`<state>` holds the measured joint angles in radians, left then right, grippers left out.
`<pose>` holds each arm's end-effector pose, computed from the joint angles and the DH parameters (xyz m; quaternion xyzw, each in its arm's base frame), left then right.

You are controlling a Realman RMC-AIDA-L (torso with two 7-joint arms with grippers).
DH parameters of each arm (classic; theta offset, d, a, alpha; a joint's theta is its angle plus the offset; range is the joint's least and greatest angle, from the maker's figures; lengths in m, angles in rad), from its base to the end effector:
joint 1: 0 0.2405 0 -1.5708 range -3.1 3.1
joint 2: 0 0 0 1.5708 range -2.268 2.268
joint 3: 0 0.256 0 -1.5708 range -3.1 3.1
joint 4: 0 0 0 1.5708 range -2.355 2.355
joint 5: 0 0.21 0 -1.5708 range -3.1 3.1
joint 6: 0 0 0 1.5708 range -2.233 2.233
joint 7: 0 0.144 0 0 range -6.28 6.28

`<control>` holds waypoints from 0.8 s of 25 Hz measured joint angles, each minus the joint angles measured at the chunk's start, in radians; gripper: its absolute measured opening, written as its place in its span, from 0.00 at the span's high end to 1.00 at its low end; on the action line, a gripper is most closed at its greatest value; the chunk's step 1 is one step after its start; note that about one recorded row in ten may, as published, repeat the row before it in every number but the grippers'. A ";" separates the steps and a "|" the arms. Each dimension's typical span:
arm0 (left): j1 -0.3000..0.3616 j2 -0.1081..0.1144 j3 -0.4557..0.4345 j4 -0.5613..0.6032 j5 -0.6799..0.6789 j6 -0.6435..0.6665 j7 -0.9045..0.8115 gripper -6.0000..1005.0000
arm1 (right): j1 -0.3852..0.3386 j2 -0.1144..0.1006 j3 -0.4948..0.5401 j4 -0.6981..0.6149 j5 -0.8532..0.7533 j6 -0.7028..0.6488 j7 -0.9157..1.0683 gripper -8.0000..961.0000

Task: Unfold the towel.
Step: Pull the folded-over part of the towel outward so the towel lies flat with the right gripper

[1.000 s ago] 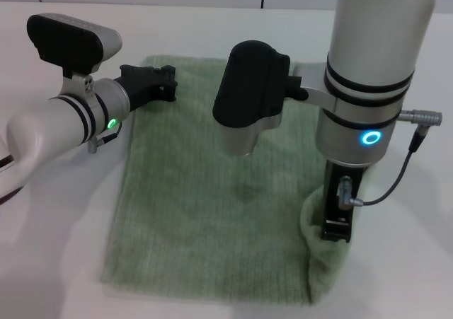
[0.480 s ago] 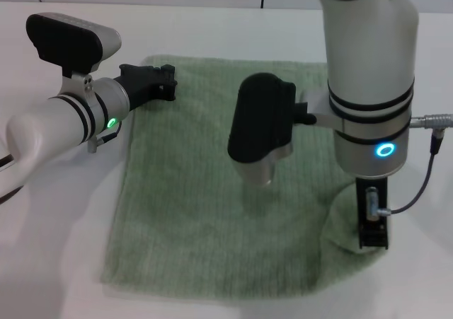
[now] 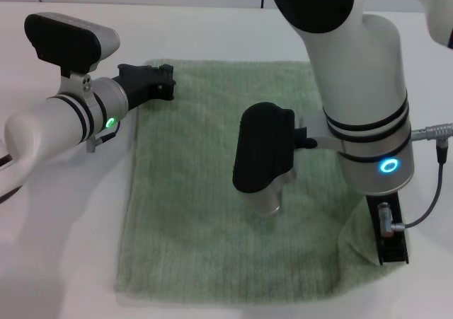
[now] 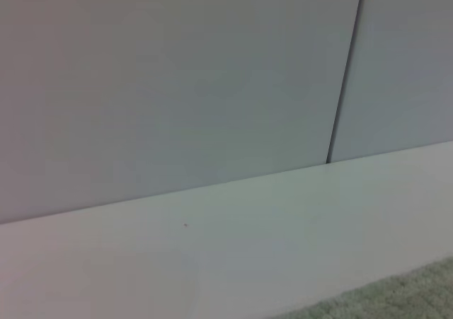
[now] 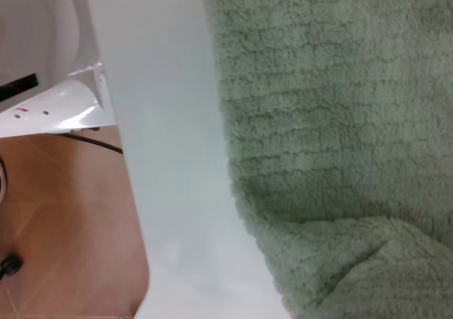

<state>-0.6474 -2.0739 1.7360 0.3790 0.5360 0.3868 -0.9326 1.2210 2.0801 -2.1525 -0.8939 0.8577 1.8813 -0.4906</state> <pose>-0.2698 0.4090 -0.0769 -0.8370 -0.3280 -0.1391 0.4154 0.1035 0.2959 -0.0799 0.8234 -0.0751 0.5586 0.0655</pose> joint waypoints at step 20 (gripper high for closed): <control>-0.005 0.000 -0.001 -0.005 0.002 -0.004 0.007 1.00 | 0.028 0.000 0.008 0.002 -0.028 -0.005 -0.020 0.68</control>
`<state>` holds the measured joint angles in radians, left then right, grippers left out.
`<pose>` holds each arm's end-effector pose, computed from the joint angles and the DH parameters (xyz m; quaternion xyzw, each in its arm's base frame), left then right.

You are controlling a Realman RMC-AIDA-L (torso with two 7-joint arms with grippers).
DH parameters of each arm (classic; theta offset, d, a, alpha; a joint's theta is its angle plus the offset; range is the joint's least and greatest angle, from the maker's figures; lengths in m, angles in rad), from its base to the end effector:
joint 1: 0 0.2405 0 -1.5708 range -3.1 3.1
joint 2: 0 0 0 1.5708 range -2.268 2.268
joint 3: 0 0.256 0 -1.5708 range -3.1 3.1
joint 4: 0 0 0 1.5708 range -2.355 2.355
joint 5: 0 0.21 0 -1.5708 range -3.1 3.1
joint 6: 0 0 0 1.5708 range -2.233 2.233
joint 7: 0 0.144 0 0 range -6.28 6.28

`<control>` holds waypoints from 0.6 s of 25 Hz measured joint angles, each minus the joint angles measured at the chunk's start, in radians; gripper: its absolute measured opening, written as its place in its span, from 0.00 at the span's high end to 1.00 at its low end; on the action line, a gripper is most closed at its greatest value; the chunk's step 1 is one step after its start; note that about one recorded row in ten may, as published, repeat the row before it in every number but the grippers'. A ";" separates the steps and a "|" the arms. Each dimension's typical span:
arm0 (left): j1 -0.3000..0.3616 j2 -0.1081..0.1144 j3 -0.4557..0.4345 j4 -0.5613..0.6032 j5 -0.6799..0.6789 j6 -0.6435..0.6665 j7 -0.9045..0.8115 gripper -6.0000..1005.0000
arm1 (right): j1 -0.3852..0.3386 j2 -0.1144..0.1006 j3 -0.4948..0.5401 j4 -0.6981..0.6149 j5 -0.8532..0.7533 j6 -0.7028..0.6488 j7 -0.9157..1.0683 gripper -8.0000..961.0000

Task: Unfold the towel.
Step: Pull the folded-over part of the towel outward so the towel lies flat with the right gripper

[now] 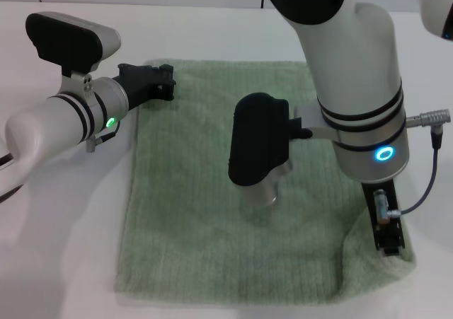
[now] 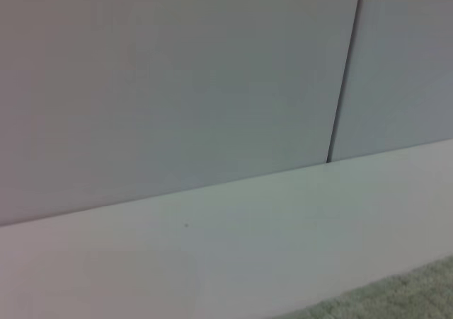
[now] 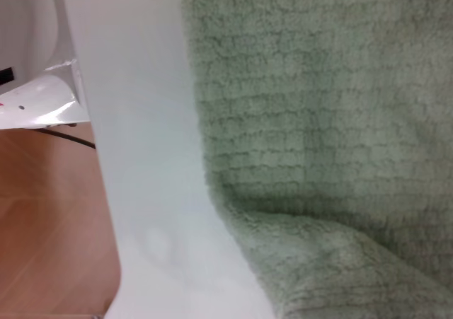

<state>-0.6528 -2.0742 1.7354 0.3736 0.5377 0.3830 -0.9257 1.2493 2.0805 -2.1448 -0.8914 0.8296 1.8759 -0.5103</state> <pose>-0.2698 0.4098 -0.0772 -0.8385 -0.3247 -0.1349 0.4163 0.0956 0.3028 -0.0789 0.8245 -0.0543 0.5609 0.0508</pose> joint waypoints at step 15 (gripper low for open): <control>0.008 -0.001 0.006 0.001 0.002 0.000 -0.006 1.00 | -0.028 0.002 0.193 -0.175 -0.227 -0.041 -0.012 0.68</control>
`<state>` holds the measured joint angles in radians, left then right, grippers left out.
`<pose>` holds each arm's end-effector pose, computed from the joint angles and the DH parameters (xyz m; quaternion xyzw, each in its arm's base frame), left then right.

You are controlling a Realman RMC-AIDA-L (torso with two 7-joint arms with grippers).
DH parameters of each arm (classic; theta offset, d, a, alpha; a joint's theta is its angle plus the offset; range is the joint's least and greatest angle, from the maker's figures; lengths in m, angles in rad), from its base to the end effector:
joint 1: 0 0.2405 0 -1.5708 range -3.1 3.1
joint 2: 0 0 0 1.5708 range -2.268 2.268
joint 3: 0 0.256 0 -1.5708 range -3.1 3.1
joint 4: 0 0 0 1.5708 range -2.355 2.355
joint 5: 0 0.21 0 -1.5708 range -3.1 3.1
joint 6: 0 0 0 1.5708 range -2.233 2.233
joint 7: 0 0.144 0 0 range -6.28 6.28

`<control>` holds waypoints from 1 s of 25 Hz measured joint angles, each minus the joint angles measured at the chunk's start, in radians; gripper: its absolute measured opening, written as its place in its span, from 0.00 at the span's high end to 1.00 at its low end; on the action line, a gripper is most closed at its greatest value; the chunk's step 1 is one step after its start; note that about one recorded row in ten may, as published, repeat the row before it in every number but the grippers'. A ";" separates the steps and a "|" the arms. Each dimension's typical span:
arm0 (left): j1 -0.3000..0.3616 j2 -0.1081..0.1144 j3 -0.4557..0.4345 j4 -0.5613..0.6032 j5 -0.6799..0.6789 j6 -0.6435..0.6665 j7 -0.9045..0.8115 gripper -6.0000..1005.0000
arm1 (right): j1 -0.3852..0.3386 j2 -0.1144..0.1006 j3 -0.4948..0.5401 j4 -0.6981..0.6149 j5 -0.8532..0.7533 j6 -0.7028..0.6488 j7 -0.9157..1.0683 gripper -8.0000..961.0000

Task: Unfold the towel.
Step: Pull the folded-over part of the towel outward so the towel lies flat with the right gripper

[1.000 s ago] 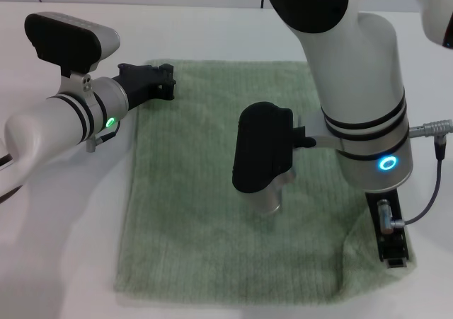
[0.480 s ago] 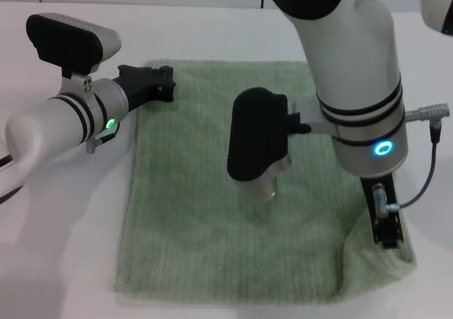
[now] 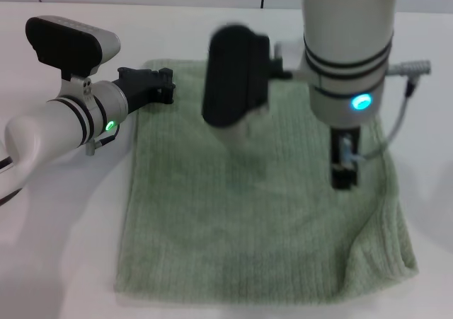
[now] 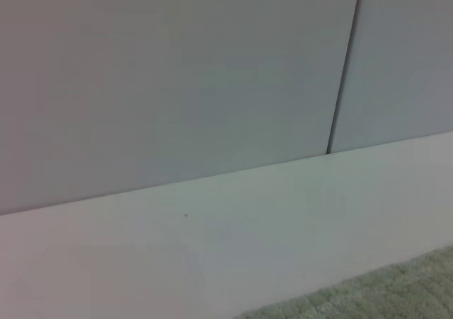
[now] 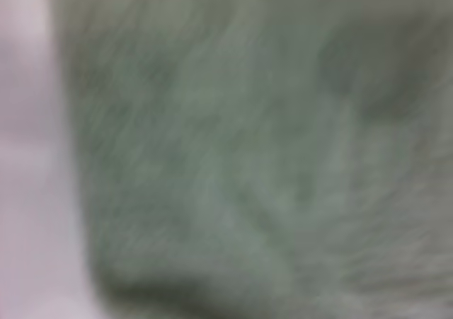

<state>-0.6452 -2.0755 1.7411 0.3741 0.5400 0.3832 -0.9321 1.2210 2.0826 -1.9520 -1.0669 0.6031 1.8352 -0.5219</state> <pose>-0.2723 0.4069 -0.0786 -0.8383 -0.3284 -0.1332 0.4143 0.0572 0.3303 -0.0696 -0.8726 0.0161 -0.4855 0.0509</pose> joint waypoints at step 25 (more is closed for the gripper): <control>0.010 0.003 0.003 0.016 -0.004 0.005 -0.001 1.00 | -0.065 0.008 -0.056 0.152 0.088 0.009 -0.044 0.68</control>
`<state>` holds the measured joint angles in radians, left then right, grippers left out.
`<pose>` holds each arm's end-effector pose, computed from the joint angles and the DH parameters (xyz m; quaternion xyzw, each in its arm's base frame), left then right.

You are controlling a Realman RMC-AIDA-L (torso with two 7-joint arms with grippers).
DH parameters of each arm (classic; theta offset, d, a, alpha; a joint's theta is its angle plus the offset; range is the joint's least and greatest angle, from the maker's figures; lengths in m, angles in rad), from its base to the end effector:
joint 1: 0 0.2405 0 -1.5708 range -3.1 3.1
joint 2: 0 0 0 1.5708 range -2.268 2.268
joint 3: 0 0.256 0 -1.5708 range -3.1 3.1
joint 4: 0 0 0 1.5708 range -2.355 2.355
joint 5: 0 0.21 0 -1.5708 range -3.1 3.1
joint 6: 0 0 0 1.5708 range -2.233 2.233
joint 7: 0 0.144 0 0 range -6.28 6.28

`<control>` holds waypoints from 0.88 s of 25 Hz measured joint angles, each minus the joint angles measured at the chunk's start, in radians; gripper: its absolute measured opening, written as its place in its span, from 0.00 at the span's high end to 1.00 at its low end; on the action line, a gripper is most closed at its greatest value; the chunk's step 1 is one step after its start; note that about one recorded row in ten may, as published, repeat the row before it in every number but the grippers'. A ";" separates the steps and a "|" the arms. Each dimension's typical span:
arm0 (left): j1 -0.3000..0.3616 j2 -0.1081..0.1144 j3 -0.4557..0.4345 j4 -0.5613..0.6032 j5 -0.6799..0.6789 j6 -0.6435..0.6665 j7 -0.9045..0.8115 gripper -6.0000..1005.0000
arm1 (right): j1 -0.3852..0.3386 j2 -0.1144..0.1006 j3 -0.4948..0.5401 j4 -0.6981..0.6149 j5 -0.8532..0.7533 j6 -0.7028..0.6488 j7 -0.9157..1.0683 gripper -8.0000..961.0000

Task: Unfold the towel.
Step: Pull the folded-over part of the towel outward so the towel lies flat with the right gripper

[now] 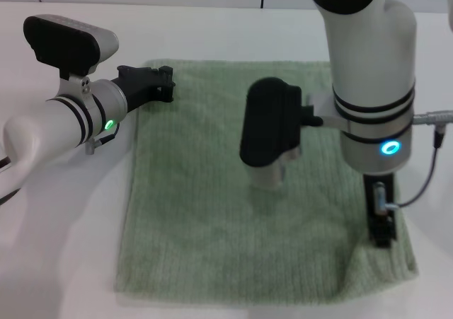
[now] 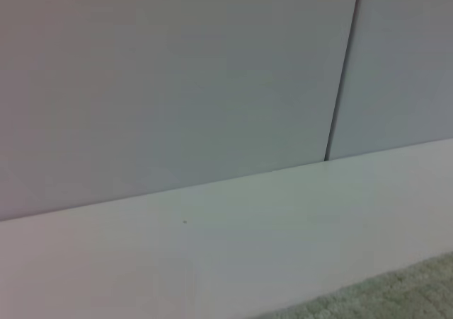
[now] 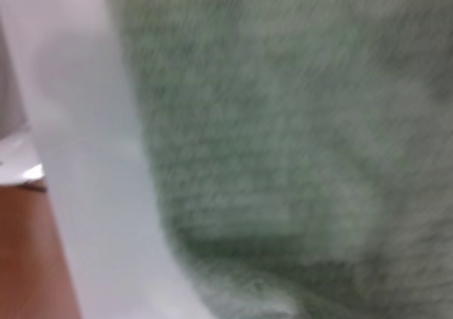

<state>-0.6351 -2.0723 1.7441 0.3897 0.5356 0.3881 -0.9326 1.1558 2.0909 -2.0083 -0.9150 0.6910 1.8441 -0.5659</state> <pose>-0.2714 0.4067 -0.0770 -0.8376 -0.3274 -0.1391 0.4145 0.1095 0.3141 -0.0760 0.8475 -0.0753 0.5244 0.0338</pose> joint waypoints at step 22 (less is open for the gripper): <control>0.015 0.001 -0.003 0.022 -0.004 -0.003 -0.002 1.00 | 0.027 -0.001 0.021 -0.008 -0.001 0.026 -0.063 0.69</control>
<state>-0.6196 -2.0711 1.7408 0.4118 0.5312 0.3855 -0.9342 1.1831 2.0904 -1.9869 -0.9228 0.6904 1.8696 -0.6292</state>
